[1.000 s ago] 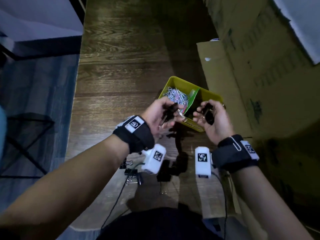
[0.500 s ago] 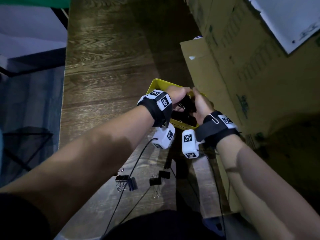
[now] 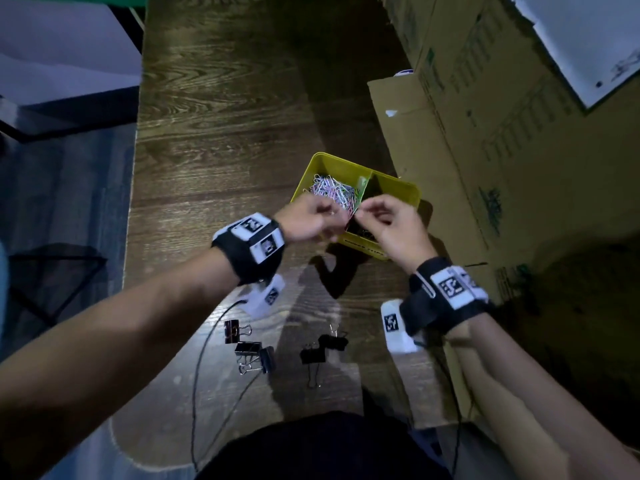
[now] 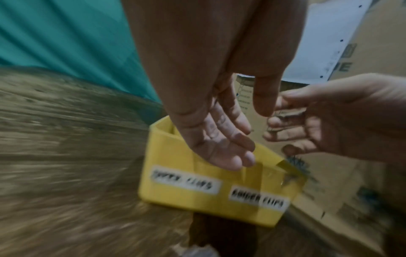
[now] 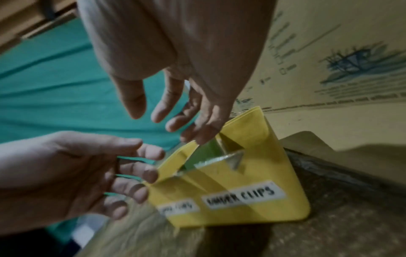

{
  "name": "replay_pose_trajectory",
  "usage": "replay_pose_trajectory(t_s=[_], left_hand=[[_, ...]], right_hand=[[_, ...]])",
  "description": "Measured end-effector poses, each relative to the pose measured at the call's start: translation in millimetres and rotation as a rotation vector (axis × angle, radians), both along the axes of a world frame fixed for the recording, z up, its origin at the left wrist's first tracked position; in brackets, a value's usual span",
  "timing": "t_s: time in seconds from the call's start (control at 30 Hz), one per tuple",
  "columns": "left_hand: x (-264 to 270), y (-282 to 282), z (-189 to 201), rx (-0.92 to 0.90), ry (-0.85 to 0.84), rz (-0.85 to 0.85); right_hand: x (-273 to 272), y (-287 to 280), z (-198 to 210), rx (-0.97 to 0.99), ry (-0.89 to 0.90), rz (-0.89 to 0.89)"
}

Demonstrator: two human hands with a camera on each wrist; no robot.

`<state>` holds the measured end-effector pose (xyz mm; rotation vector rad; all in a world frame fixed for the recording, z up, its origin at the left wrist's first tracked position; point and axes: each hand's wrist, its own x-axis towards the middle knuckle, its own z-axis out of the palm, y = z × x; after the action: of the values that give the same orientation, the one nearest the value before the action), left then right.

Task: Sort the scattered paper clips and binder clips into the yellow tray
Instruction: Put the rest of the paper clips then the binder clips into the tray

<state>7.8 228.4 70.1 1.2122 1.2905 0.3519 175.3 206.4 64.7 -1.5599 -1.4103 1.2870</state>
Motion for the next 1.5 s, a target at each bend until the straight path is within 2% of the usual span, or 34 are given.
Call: replay_pose_trajectory(t_s=[0.1,0.23,0.33,0.4,0.53,0.7,0.83,1.03,1.3,1.43,1.5], left_hand=[[-49.0,-34.8,-13.6,0.063,0.170,-0.153],[-108.6,-91.7,-37.0,0.150,0.463,-0.459],[-134.2,-127.1,-54.7,0.120,0.750,-0.725],[-137.7,-146.4,-63.0,0.139,0.846,-0.802],[-130.8,-172.9,-79.2,0.251,0.947,-0.798],[-127.0,-179.4,-87.3,0.307,0.793,-0.600],[-130.7,-171.6,-95.7,0.254,0.772,-0.548],[-130.0,-151.2,-103.8,0.240,0.554,-0.268],[-142.3,-140.1,-100.6,0.113,0.367,-0.060],[-149.1,-134.2,-93.5,-0.083,0.113,0.146],[-153.8,-133.3,-92.2,-0.111,0.045,0.245]], right_hand=[[-11.2,-35.7,-16.9,-0.007,-0.143,0.353],[-26.6,-83.0,-55.0,-0.101,-0.506,0.935],[-32.0,-109.9,-82.1,-0.062,-0.758,1.158],[-36.2,-123.5,-88.7,-0.006,-0.867,1.210],[-48.4,-146.1,-91.4,0.066,-0.984,1.162],[-59.7,-150.6,-90.8,0.084,-0.874,1.028],[-63.4,-145.5,-92.4,0.034,-0.823,1.021],[-69.0,-139.1,-86.1,-0.014,-0.835,0.999],[-62.8,-124.9,-91.4,0.001,-0.698,0.655],[-59.4,-125.7,-97.6,-0.103,-0.612,0.528],[-59.8,-125.9,-98.4,-0.164,-0.573,0.523]])
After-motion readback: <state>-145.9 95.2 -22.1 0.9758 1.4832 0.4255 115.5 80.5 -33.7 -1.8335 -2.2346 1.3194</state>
